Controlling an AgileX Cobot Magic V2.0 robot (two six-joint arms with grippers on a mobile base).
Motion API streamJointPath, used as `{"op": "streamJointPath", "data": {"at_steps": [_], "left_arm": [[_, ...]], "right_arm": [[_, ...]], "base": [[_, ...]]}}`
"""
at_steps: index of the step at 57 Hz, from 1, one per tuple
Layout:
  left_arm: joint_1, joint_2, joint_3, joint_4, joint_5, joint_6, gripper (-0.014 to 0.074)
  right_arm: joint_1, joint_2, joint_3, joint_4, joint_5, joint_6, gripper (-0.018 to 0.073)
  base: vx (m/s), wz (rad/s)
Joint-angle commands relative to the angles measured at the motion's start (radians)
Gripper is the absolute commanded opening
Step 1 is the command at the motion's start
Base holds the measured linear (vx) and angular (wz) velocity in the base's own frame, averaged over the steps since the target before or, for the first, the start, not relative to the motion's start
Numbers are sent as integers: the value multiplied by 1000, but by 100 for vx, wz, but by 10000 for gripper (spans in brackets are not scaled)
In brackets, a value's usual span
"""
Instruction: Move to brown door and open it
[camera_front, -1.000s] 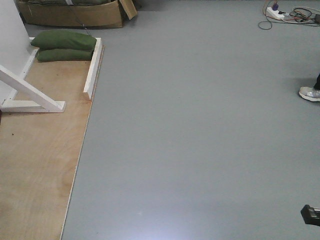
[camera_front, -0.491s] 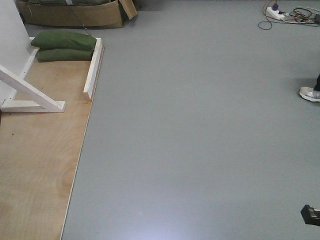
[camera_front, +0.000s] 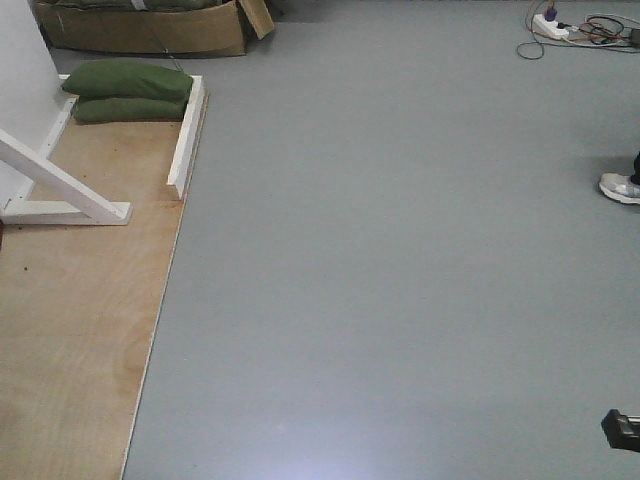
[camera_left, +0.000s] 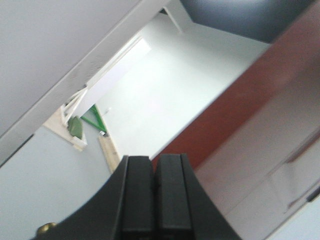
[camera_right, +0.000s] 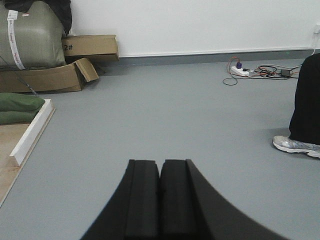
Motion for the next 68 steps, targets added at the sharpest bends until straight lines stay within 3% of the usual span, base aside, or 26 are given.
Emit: {"op": "streamJointPath", "data": {"at_steps": [1, 11, 18, 31, 68], "left_arm": [[22, 35, -80, -10, 32, -2, -3], [44, 165, -198, -12, 138, -8, -3], [44, 229, -270, -19, 142, -8, -3], [44, 320, -385, -120, 278, -9, -3], [43, 239, -396, -265, 556, -9, -3]], "right_arm": [[2, -11, 5, 0, -82, -6, 0], [2, -11, 5, 0, -82, -6, 0], [2, -11, 5, 0, -82, -6, 0], [2, -11, 5, 0, -82, -6, 0], [2, -11, 5, 0, -82, -6, 0]], "base": [[0, 0], [0, 0], [0, 0], [0, 0], [0, 0]]}}
